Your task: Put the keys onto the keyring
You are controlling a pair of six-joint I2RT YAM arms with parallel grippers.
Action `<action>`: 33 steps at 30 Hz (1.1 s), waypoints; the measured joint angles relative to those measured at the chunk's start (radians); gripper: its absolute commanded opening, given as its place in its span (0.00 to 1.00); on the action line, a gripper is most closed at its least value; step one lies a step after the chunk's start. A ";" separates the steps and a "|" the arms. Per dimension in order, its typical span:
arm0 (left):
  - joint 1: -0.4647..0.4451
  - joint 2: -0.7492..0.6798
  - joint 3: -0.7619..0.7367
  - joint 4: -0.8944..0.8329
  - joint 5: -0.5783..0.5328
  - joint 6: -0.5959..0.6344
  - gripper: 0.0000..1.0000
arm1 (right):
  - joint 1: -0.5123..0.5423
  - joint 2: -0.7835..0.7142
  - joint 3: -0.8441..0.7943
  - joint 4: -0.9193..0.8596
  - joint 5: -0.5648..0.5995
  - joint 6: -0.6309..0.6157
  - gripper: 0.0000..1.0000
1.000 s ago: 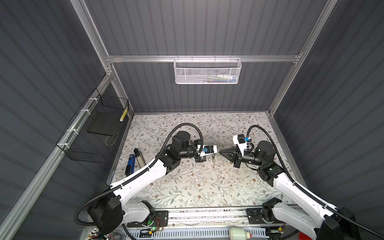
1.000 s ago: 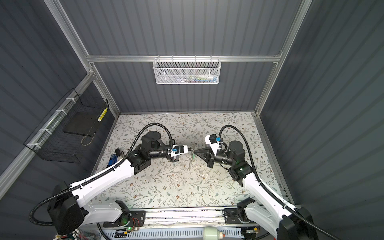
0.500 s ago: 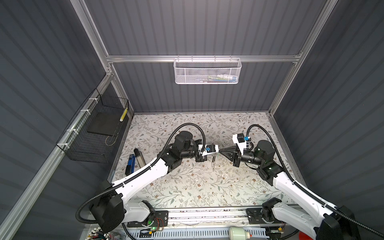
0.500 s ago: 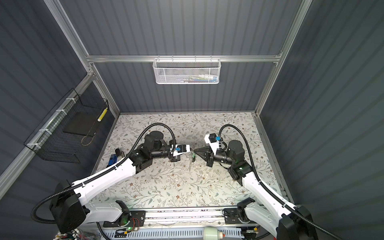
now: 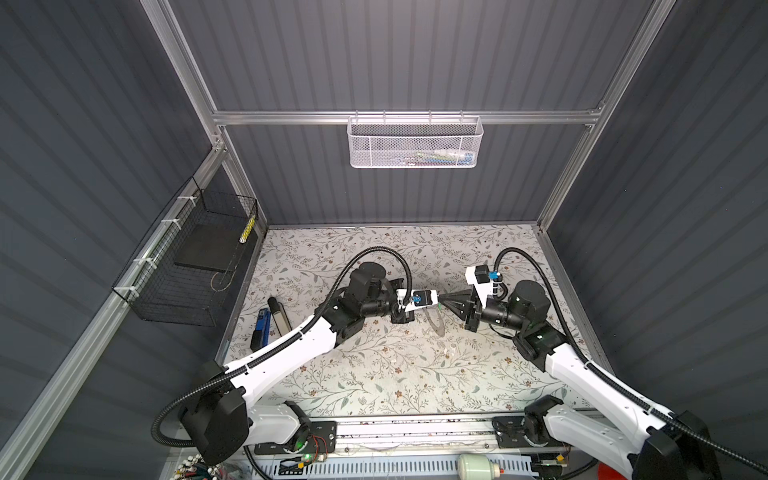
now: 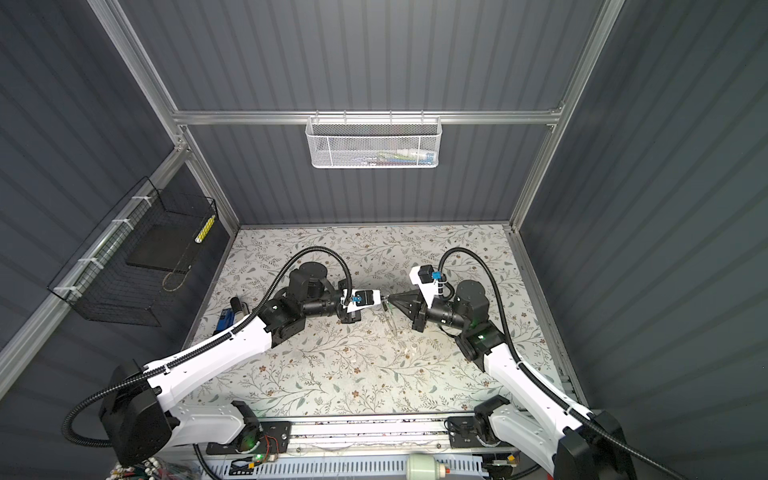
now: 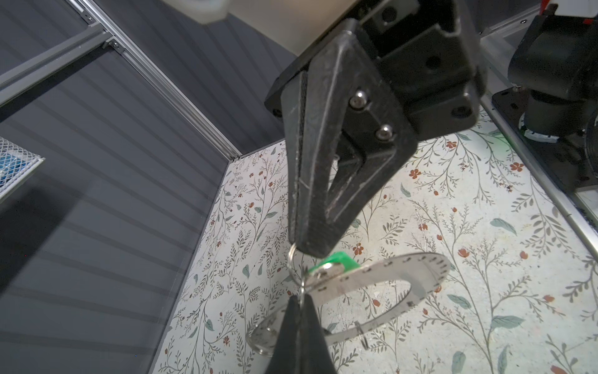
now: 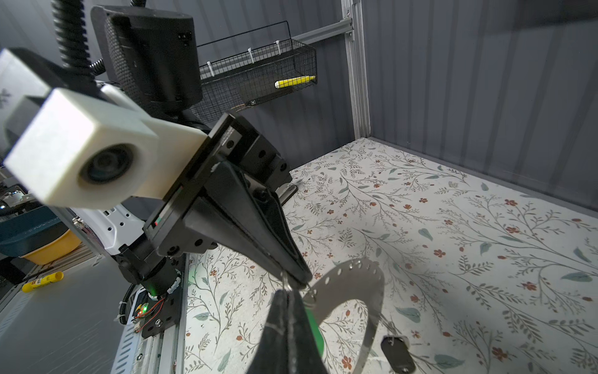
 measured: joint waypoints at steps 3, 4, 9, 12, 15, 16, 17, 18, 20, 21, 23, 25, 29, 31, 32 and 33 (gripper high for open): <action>0.000 0.000 0.000 0.004 -0.008 0.000 0.00 | 0.000 0.000 0.000 0.000 0.003 0.000 0.00; 0.000 -0.001 0.000 0.005 -0.009 0.000 0.00 | 0.000 0.000 0.000 -0.001 0.003 0.000 0.00; 0.000 -0.001 0.000 0.007 -0.018 -0.002 0.00 | 0.000 0.000 -0.004 -0.012 0.012 -0.005 0.00; 0.000 -0.001 0.000 0.013 -0.021 -0.010 0.00 | 0.000 -0.002 -0.006 -0.026 0.027 -0.013 0.00; -0.001 -0.001 0.000 0.014 -0.021 -0.021 0.00 | 0.000 -0.008 -0.006 -0.035 0.042 -0.025 0.00; -0.002 -0.001 0.000 0.014 -0.019 -0.024 0.00 | 0.001 -0.010 -0.006 -0.038 0.046 -0.029 0.00; -0.002 -0.001 0.000 0.014 -0.017 -0.031 0.00 | 0.001 -0.013 -0.006 -0.042 0.051 -0.032 0.00; -0.002 -0.001 0.000 0.013 -0.015 -0.036 0.00 | 0.002 -0.014 -0.006 -0.047 0.055 -0.035 0.00; -0.002 -0.001 0.000 0.013 -0.011 -0.043 0.00 | 0.003 -0.019 -0.006 -0.053 0.067 -0.043 0.00; -0.002 -0.001 0.000 0.013 -0.010 -0.050 0.00 | 0.005 -0.023 -0.006 -0.054 0.074 -0.046 0.00; -0.002 -0.001 0.000 0.013 -0.006 -0.060 0.00 | 0.006 -0.031 -0.006 -0.056 0.088 -0.047 0.00; -0.002 -0.001 0.000 0.014 -0.006 -0.072 0.00 | 0.006 -0.039 -0.006 -0.059 0.102 -0.047 0.00; -0.006 0.000 0.000 0.028 -0.021 -0.110 0.00 | 0.009 -0.043 -0.003 -0.062 0.123 -0.042 0.00; -0.009 0.000 0.000 0.039 -0.032 -0.130 0.00 | 0.011 -0.042 0.004 -0.065 0.134 -0.038 0.00; -0.011 0.000 0.000 0.045 -0.039 -0.141 0.00 | 0.013 -0.041 0.010 -0.072 0.140 -0.038 0.00; -0.012 0.002 0.000 0.053 -0.045 -0.150 0.00 | 0.015 -0.040 0.018 -0.084 0.148 -0.038 0.00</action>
